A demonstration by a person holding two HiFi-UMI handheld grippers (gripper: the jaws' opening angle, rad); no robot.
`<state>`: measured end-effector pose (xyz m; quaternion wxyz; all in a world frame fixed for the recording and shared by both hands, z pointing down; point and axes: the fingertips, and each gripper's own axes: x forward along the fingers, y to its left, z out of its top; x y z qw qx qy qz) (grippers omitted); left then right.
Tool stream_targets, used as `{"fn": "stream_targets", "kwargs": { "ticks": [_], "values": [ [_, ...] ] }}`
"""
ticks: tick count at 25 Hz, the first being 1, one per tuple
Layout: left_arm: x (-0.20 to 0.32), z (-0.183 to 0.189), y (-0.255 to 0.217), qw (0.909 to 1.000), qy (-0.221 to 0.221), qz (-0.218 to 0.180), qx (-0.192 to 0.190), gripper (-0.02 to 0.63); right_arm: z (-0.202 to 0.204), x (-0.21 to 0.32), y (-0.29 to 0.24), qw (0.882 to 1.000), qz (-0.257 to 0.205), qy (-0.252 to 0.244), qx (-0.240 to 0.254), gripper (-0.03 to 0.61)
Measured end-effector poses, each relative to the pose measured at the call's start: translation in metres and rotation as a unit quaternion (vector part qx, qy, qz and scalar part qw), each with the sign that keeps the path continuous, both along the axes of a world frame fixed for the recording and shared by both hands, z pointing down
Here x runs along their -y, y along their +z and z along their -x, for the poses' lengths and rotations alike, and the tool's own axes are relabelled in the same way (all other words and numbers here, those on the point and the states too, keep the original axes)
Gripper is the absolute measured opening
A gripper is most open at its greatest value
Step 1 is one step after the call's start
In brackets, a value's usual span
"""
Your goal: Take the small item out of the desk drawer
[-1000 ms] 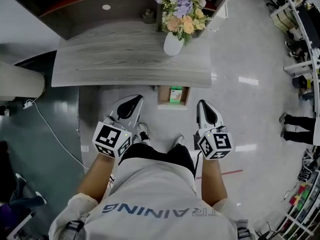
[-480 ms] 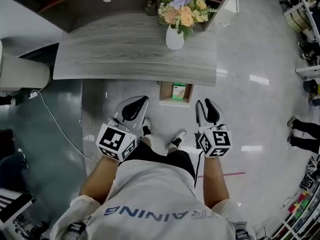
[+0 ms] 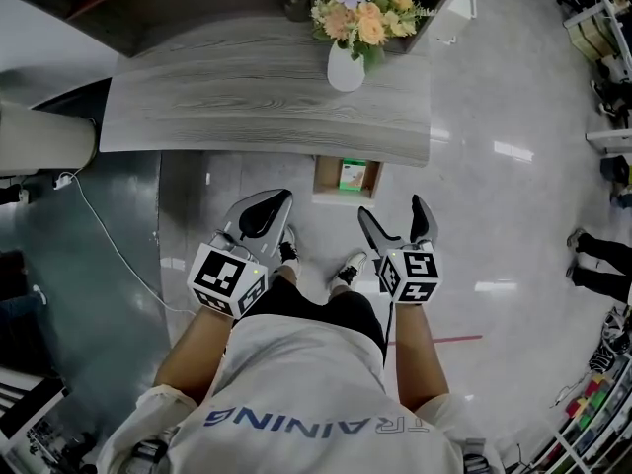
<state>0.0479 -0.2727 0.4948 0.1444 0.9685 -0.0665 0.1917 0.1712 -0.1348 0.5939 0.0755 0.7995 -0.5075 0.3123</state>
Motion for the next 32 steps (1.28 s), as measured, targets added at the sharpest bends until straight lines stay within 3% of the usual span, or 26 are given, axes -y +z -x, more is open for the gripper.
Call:
{"fn": "stream_targets", "kwargs": {
  "ticks": [4, 9, 22, 32],
  "values": [
    [-0.002, -0.001, 0.005, 0.9999, 0.008, 0.008, 0.002, -0.002, 0.008, 0.002, 0.017, 1.0, 0.012, -0.005, 0.024, 0.554],
    [0.005, 0.01, 0.022, 0.9997, 0.002, 0.012, 0.019, -0.002, 0.021, 0.021, 0.072, 0.997, 0.035, -0.015, 0.062, 0.542],
    [0.016, 0.026, 0.084, 0.9974, 0.016, 0.044, 0.055, -0.002, 0.003, 0.054, 0.243, 0.985, 0.127, 0.043, 0.108, 0.511],
    [0.039, 0.055, 0.112, 0.9944, 0.0, 0.062, 0.086, -0.002, -0.018, 0.065, 0.31, 0.974, 0.182, 0.08, 0.106, 0.499]
  ]
}}
